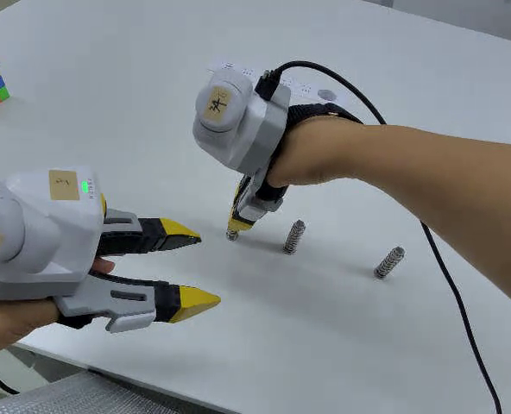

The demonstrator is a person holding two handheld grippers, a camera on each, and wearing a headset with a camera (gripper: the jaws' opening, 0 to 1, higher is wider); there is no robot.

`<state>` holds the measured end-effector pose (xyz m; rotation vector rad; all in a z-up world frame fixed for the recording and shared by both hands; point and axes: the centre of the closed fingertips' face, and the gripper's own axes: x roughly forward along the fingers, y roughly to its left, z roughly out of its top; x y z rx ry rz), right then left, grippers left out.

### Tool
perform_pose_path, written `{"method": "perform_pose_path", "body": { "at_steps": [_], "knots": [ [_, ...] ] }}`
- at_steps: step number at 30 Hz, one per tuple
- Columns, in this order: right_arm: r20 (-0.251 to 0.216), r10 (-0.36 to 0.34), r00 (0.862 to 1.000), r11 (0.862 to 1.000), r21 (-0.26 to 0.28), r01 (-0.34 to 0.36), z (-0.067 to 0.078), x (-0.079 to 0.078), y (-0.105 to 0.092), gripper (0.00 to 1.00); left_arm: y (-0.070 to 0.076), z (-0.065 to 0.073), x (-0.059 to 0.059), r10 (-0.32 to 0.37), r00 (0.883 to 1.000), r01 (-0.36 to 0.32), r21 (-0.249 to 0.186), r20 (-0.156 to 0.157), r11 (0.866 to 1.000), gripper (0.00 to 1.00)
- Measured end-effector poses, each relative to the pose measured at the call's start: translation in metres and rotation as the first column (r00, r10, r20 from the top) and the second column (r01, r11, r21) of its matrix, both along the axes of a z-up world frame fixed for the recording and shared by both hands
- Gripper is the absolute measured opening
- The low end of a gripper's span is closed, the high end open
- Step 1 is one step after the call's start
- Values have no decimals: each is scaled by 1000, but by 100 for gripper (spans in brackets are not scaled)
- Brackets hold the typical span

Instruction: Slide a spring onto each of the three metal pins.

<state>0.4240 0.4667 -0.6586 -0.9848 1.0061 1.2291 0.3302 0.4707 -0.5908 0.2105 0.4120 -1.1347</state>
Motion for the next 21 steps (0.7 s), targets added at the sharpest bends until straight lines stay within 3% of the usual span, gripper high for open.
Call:
{"method": "perform_pose_path", "body": {
  "at_steps": [5, 21],
  "knots": [
    [19, 16, 1000, 1000, -22, -16, -5, -2, -1, 12, 1, -2, 0, 3, 1000, -3, 2, -4, 1000, 44],
    [17, 9, 1000, 1000, 1, -9, -6, 0, -4, 17, 2, -1, 2, 8, 1000, -8, 3, -7, 1000, 44]
  ]
}}
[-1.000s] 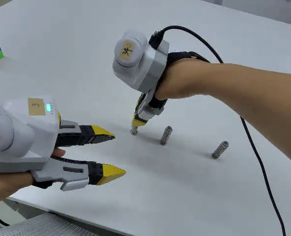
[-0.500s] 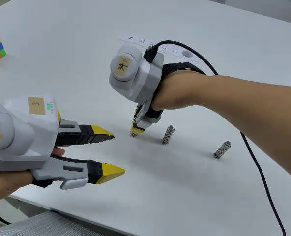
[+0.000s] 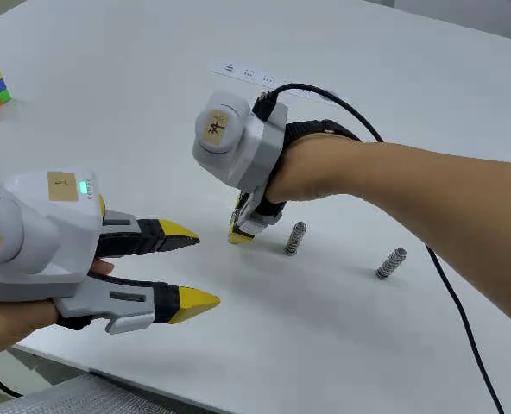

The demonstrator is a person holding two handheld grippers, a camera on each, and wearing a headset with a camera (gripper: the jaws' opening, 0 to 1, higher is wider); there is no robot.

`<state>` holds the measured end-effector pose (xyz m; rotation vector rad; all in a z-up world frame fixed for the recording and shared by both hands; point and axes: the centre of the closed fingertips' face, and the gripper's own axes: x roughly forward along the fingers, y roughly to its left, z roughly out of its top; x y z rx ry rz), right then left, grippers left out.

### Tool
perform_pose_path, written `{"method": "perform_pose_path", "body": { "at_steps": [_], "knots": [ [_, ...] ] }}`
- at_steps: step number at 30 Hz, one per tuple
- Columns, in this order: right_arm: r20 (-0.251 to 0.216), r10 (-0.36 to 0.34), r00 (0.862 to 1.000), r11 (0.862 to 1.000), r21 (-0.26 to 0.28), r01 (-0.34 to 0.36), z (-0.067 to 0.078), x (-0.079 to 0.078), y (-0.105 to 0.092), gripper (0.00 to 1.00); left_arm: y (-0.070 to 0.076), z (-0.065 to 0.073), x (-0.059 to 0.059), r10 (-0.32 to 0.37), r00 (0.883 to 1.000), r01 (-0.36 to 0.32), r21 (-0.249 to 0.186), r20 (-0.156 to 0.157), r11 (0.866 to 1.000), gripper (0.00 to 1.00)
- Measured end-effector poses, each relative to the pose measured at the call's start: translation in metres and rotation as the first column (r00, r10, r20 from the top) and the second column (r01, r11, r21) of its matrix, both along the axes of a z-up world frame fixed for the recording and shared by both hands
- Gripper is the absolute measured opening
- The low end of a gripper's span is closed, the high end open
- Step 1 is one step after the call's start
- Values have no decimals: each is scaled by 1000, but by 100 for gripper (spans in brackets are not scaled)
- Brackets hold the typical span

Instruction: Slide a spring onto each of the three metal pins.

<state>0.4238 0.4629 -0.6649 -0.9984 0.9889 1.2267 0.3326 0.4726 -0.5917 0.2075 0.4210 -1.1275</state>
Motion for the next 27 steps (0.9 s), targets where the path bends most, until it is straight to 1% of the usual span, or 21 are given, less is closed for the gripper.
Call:
{"method": "perform_pose_path", "body": {
  "at_steps": [4, 9, 10, 11, 14, 16, 18, 20, 24, 25, 27],
  "knots": [
    [18, 0, 1000, 1000, 20, 0, 9, 2, -3, 20, 0, -1, 1, 1, 1000, -1, 1, -2, 1000, 44],
    [29, -18, 999, 997, 69, 16, 26, 4, -8, 23, -1, 1, 4, 4, 1000, -4, 4, 0, 1000, 46],
    [18, -35, 999, 994, 103, 33, 30, 3, -7, 24, -1, 1, 5, 6, 1000, -6, 6, 1, 1000, 46],
    [12, -51, 999, 992, 119, 49, 33, 4, -8, 25, -1, 2, 5, 8, 1000, -8, 7, 2, 1000, 47],
    [22, -65, 998, 987, 146, 61, 40, 5, -17, 27, 0, 3, 7, 13, 1000, -13, 9, 3, 1000, 47],
    [19, -83, 996, 982, 173, 79, 46, 4, -22, 28, 0, 4, 8, 15, 1000, -15, 12, 4, 1000, 48],
    [16, -103, 995, 970, 223, 97, 53, 3, -25, 30, 0, 4, 8, 15, 1000, -15, 15, 6, 1000, 48],
    [2, -142, 990, 952, 274, 136, 60, 1, -30, 31, 0, 4, 8, 15, 1000, -15, 18, 7, 1000, 49],
    [-4, -188, 982, 921, 347, 177, 72, -1, -43, 33, 1, 4, 10, 19, 1000, -19, 22, 6, 1000, 50],
    [-8, -200, 980, 908, 374, 189, 76, -2, -47, 34, 1, 4, 10, 20, 1000, -20, 24, 6, 1000, 50],
    [-9, -221, 975, 890, 408, 206, 81, -1, -55, 35, 1, 5, 11, 21, 1000, -21, 26, 8, 999, 50]
  ]
}}
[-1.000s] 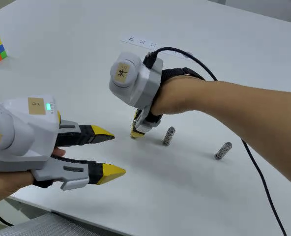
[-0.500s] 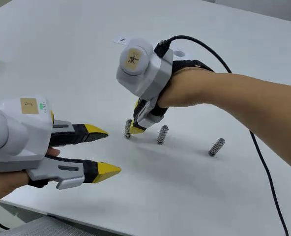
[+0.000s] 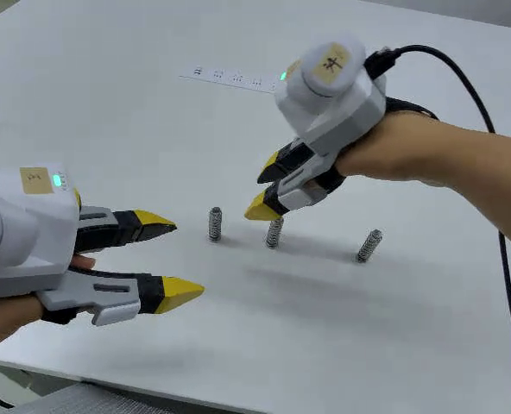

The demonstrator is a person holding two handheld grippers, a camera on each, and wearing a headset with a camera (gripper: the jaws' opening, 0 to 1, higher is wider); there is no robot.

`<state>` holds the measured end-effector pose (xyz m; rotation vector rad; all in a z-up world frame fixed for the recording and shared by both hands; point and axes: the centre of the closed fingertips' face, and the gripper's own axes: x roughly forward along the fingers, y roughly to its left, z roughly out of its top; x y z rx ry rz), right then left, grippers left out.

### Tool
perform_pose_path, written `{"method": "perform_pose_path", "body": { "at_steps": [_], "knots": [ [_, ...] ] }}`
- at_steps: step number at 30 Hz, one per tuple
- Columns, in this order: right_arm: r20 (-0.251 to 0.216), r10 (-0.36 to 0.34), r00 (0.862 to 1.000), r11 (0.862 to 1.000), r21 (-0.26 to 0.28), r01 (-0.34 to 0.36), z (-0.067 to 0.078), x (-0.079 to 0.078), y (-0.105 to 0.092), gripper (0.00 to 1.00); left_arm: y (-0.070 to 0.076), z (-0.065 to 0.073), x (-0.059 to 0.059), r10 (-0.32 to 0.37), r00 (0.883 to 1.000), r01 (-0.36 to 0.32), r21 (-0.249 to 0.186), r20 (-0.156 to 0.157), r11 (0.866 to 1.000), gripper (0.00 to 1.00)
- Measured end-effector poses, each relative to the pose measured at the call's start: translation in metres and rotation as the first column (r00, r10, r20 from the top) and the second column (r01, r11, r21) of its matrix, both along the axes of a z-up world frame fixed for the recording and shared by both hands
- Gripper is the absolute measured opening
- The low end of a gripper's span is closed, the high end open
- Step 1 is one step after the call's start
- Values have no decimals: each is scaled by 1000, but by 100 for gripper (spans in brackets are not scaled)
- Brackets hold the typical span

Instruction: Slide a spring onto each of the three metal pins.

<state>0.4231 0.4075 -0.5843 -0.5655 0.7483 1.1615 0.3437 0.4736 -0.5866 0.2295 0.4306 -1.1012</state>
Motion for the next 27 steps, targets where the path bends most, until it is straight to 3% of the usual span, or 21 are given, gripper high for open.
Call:
{"method": "perform_pose_path", "body": {
  "at_steps": [7, 13, 22, 27],
  "knots": [
    [39, -81, 996, 993, 95, 77, 13, -3, -29, 39, -1, 2, 3, 4, 1000, -4, 6, 4, 1000, 52],
    [62, -156, 986, 977, 158, 144, 19, -5, -60, 41, -1, 3, 5, 6, 1000, -6, 11, 4, 1000, 53],
    [69, -231, 971, 955, 206, 213, 9, -20, -104, 46, 0, 4, 7, 15, 1000, -15, 8, 4, 1000, 54],
    [77, -289, 954, 934, 239, 264, 6, -28, -126, 48, 2, 2, 7, 19, 1000, -19, 8, 1, 1000, 55]
  ]
}}
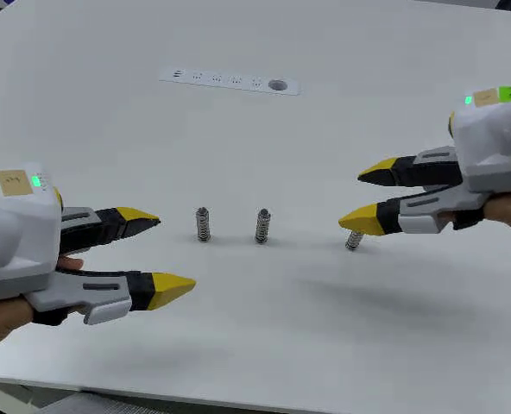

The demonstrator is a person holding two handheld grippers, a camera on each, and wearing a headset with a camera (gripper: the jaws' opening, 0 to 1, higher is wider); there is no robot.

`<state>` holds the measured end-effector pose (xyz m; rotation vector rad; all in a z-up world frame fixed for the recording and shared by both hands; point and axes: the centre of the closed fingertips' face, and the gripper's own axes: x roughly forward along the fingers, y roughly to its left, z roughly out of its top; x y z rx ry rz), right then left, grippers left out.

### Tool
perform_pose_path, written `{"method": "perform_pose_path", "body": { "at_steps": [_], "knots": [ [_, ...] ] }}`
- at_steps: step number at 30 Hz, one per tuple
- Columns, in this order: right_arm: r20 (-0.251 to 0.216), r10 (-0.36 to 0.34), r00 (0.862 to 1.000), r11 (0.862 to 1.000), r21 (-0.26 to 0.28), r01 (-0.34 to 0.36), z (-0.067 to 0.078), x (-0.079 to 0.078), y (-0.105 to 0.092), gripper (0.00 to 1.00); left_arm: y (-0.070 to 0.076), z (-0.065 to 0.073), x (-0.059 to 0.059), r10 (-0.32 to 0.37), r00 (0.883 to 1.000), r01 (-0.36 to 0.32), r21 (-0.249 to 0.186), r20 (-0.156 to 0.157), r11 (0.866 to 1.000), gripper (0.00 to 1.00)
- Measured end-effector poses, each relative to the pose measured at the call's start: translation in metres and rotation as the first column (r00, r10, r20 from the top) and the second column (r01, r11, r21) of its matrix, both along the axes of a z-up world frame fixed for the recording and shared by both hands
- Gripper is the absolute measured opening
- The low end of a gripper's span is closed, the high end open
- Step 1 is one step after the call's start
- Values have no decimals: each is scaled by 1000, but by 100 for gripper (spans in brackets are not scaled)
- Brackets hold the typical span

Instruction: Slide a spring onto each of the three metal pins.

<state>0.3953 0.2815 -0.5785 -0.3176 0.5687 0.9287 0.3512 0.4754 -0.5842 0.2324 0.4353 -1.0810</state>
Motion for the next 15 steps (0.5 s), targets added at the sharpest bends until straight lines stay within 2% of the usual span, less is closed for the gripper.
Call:
{"method": "perform_pose_path", "body": {
  "at_steps": [7, 10, 15],
  "knots": [
    [20, -42, 999, 999, 13, 41, -6, -13, -16, 51, 1, -2, 0, 3, 1000, -3, -10, -6, 1000, 56],
    [22, -68, 997, 997, 44, 67, -7, -19, -17, 53, 1, -2, -1, 5, 1000, -5, -11, -7, 1000, 56],
    [38, -81, 996, 996, 33, 80, -15, -32, -17, 55, 3, -3, -2, 7, 1000, -7, -16, -9, 1000, 57]
  ]
}}
